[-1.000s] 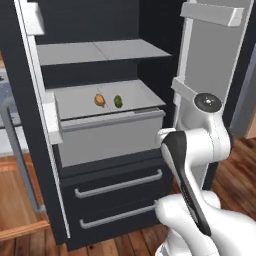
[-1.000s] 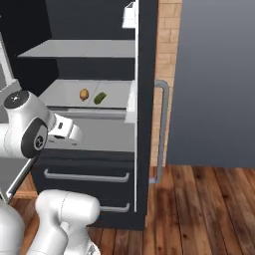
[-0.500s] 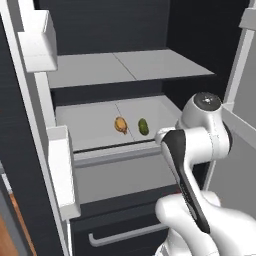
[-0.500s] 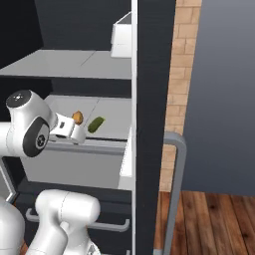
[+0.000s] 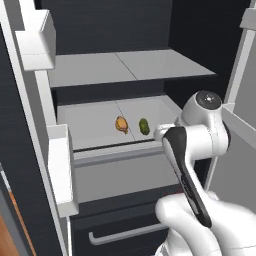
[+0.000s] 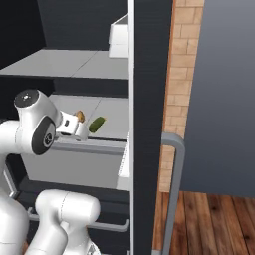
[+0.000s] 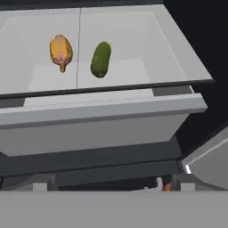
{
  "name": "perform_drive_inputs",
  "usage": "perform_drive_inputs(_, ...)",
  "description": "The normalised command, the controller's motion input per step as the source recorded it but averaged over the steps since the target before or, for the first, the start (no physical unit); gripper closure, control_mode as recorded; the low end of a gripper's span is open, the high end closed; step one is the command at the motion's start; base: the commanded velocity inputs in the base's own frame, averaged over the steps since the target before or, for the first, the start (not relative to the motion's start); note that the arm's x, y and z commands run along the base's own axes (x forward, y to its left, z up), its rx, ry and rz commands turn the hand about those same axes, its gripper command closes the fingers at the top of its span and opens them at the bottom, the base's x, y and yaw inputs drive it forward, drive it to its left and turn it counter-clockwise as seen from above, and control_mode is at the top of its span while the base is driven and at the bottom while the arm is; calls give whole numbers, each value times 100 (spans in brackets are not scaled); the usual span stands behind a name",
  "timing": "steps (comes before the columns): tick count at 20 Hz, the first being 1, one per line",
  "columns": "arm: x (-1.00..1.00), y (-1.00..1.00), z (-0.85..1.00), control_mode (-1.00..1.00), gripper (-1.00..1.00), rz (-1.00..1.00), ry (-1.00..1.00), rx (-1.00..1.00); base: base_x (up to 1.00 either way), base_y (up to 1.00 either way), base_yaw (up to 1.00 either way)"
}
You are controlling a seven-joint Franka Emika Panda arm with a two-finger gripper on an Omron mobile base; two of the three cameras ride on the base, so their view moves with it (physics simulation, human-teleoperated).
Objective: Open the fridge, remove the kiwi, cucumber, and chicken drumstick, and place them on any counter.
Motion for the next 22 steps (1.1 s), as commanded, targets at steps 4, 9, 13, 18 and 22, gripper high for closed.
perform_drive_inputs(4, 99, 2, -5, -100, -100, 0, 0, 6, 0, 0, 0)
perform_drive_inputs(9, 100, 0, -26, -100, -100, 0, 1, 6, 0, 0, 0)
perform_drive_inputs(13, 87, 6, -52, -100, -100, 0, 5, 3, 0, 0, 0)
perform_drive_inputs(18, 72, 11, -53, -100, -100, 0, 2, 2, 0, 0, 0)
perform_drive_inputs(22, 64, 17, -22, -100, -100, 0, 0, 0, 0, 0, 0)
